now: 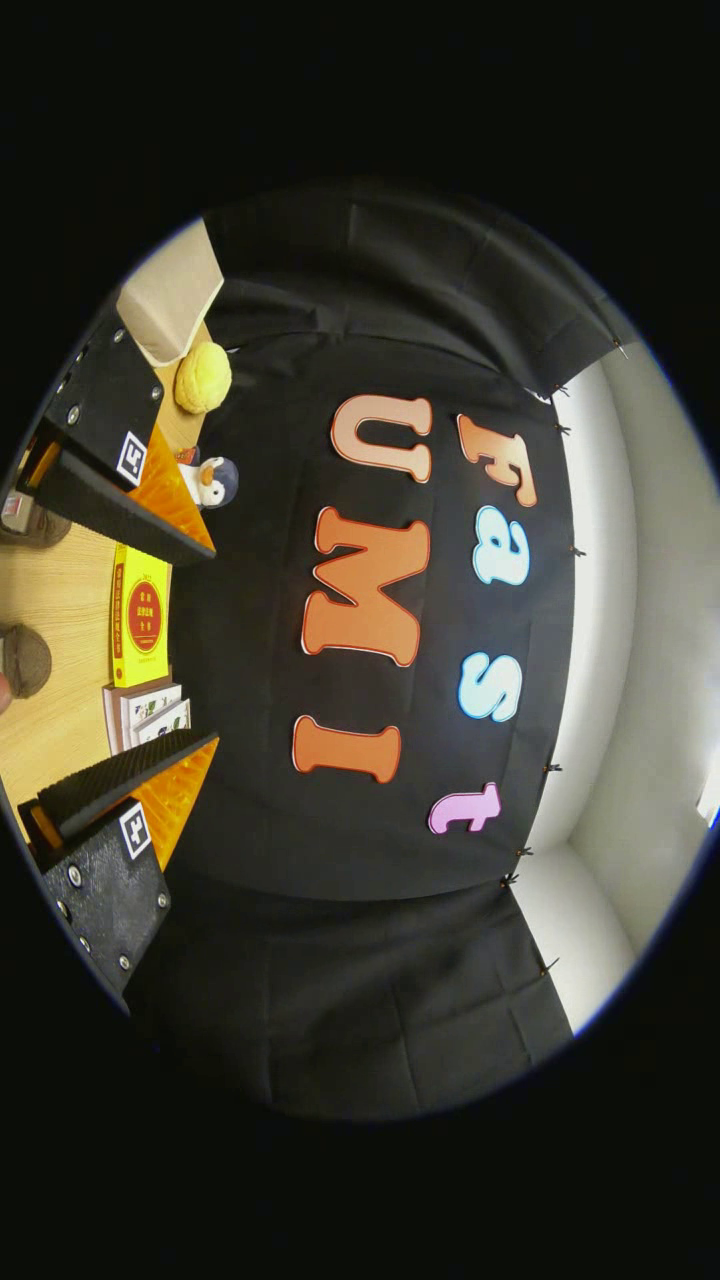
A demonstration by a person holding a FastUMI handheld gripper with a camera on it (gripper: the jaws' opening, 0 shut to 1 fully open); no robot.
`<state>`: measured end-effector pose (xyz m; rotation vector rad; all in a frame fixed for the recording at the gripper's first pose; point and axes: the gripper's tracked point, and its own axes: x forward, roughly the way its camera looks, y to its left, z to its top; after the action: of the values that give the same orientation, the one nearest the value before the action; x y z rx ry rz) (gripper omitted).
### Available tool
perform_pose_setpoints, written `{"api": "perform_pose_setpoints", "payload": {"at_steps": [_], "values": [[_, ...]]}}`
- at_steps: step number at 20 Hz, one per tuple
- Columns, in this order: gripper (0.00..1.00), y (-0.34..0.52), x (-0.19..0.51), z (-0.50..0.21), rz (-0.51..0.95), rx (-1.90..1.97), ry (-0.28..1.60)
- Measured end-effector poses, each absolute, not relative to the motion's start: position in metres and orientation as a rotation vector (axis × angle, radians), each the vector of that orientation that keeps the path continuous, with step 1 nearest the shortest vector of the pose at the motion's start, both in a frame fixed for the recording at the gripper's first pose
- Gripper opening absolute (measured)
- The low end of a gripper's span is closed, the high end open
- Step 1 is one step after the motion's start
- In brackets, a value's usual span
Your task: Open the storage box then place both shoes into the box .Put the left shoe in first, then the right shoe, with the right side of both shoes facing outward in a uniform manner.
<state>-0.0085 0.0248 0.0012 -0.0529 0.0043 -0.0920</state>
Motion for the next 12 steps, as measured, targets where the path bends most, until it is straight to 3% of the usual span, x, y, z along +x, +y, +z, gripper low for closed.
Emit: {"api": "perform_pose_setpoints", "payload": {"at_steps": [4, 12], "values": [[0.99, 0.033, -0.010, 0.010, -0.111, -0.111, 0.015], [0.98, 0.063, -0.005, 0.041, 0.017, -0.080, -0.002]]}}
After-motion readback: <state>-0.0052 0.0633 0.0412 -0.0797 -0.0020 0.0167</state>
